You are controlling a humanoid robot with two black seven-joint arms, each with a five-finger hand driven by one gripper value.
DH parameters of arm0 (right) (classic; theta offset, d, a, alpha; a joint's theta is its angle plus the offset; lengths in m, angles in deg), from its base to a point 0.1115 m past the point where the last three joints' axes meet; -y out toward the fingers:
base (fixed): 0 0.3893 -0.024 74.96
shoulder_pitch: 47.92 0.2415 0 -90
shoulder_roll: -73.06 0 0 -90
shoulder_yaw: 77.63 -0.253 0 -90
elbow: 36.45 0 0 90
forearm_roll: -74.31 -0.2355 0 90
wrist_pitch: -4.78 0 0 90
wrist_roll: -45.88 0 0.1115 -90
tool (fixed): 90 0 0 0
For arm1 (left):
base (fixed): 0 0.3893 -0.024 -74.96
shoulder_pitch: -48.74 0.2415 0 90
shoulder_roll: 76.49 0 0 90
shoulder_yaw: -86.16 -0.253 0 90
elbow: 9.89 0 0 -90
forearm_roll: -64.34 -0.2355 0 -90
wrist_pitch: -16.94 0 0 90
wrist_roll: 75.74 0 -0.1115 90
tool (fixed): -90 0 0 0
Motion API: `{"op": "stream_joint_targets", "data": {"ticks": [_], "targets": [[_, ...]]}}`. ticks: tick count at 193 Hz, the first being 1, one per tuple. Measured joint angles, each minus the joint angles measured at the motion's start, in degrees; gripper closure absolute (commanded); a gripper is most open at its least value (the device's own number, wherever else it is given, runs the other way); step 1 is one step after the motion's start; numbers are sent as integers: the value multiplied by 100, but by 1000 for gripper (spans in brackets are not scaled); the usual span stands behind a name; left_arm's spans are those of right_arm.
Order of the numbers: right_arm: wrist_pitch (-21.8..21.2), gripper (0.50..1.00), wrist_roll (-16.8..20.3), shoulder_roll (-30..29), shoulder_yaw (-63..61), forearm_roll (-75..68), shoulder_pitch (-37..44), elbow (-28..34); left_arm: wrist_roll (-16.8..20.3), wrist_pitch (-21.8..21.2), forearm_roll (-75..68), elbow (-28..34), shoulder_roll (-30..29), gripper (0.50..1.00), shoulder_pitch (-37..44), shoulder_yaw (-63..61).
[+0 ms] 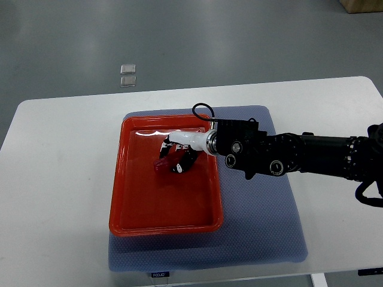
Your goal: Place red pepper on red tray
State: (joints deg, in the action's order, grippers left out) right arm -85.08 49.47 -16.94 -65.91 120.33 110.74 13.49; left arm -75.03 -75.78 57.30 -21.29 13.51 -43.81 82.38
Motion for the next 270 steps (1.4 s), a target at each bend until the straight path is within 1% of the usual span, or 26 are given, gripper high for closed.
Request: {"op": "stream_joint_targets", "data": {"ticks": [7,13,60,92,106,121,156,188,208,229,251,270], "targets": [[-3,609,0,0,-9,-7,0,-1,-1,0,0,1,0,500,0,0],[-7,603,0,0,-20,-15,6,-2,-1,0,0,1,0,500,0,-2],[-29,595,2,0,-209,-87,72,-3,-1,0,0,3,0,500,0,-3],[-39,595,-26,0,-798,-101,76,3,-1,0,0,6,0,500,0,-7],[-39,595,-53,11,-1217,-119,33,30,-1,0,0,7,0,500,0,-8],[-34,595,-74,146,-1741,-201,-74,60,-1,0,0,7,0,500,0,-9],[-31,595,-304,576,-3193,-603,-739,75,1,0,0,7,0,500,-1,-9],[-90,595,-502,616,-5043,-1167,-1725,77,0,0,0,7,0,500,0,-9],[-373,587,-675,531,-6130,-1693,-2421,77,0,0,0,6,0,500,0,-9],[-661,585,-811,476,-6831,-2371,-2989,74,1,0,0,5,0,500,0,-9],[-926,585,-940,455,-7072,-3003,-3391,51,0,0,0,2,0,500,0,-10],[-1172,585,-1131,473,-7184,-3383,-3574,-8,3,0,0,2,0,500,0,-16]]}}
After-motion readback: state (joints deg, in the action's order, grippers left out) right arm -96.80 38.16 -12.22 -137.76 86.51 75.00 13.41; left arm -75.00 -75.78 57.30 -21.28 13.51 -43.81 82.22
